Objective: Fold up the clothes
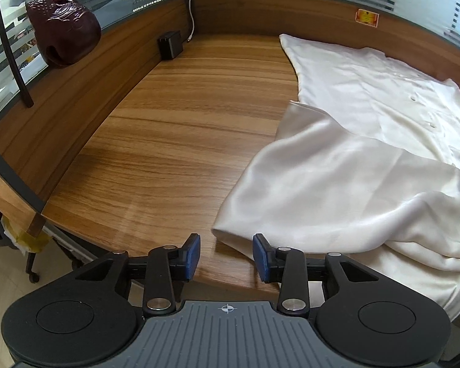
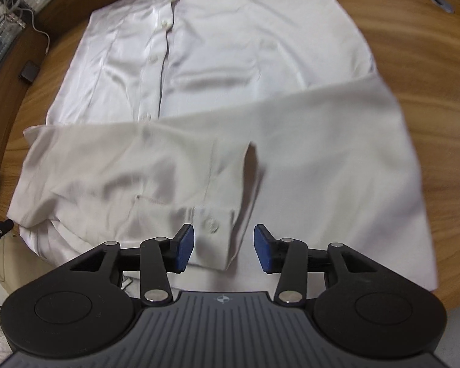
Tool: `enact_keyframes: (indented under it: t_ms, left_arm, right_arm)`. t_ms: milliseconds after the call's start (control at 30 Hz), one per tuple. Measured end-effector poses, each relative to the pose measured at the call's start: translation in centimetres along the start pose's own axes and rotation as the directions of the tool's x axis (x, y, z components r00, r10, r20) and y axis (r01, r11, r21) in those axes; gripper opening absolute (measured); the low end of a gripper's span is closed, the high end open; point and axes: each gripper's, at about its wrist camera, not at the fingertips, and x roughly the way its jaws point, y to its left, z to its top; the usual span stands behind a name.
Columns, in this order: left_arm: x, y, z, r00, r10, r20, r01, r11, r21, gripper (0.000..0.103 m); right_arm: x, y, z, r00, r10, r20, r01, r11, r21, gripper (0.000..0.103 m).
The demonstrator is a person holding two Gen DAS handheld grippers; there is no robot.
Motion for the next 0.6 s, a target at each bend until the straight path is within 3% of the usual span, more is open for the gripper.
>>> enact_keyframes:
  t_ms: [67,100,133,333,600]
  left_arm:
    - [0.0,0.2,0.0,1.0,-0.001,0.002,0.001,1.0,0.008,0.04]
    - [0.0,0.3,0.1,1.0,-0.002,0.003,0.002,1.0,0.012,0.04]
    - [0.0,0.4,0.1,1.0,0.001,0.004,-0.001,1.0,0.014,0.04]
    - [-0.3,0.8,0.3,1.0,-0.016,0.013,0.015,1.0,0.011,0.041]
    - [-0.3,0.5,0.2,0.999,-0.051,0.012,0.051,0.999,0.009,0.047]
  right_arm:
    - [0.4,0.3,-0.2,1.0,0.007,0.003,-0.007,1.0,0.014,0.044]
    - [0.5,0.5,-0.3,1.0,0.003,0.01,-0.003,1.0,0.015,0.03]
    - [0.5,0.6,-0.3,1.0,0.003,0.017,-0.003,1.0,0.019,0.004]
    - [-1.0,-0.2,0.1,0.998,0.003,0.06,-0.006,0.999,0.052,0.002]
    - [-3.8,-3.9,0.6,0.991,-0.097,0.09,0.09,0.993,0.071,0.002]
